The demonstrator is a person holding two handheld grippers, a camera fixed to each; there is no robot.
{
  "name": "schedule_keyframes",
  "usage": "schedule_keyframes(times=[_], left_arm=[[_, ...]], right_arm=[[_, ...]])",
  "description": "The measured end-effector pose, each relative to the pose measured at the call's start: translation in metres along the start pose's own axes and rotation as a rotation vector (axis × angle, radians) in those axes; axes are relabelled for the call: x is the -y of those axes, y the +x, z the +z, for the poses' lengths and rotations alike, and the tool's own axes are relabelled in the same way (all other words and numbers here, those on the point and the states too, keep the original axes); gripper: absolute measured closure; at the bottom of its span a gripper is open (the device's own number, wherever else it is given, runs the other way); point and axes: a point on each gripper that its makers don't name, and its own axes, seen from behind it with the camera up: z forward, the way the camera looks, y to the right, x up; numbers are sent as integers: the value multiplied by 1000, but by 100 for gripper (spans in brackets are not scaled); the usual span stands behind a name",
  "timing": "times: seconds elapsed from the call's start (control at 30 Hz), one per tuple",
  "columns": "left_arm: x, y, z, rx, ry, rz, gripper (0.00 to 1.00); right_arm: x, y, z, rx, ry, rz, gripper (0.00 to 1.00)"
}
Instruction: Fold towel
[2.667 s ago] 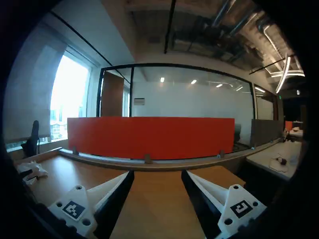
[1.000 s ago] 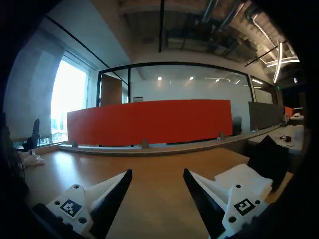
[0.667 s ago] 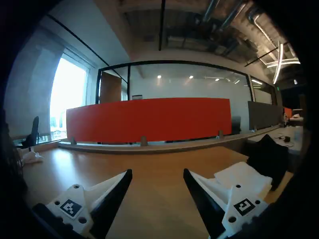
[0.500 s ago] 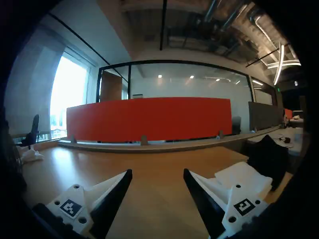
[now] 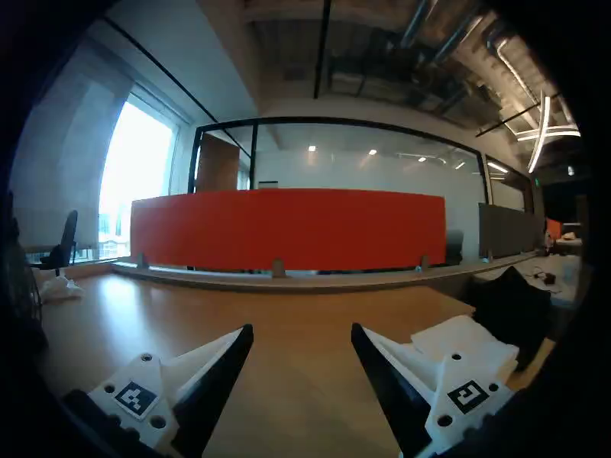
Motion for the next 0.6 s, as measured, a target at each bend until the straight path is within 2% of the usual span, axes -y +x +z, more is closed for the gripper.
schedule_keyframes(times=[0.6], left_arm=[[0,0,0,0,0,0,2]], right_arm=[[-1,-2,0,2,0,1,1]])
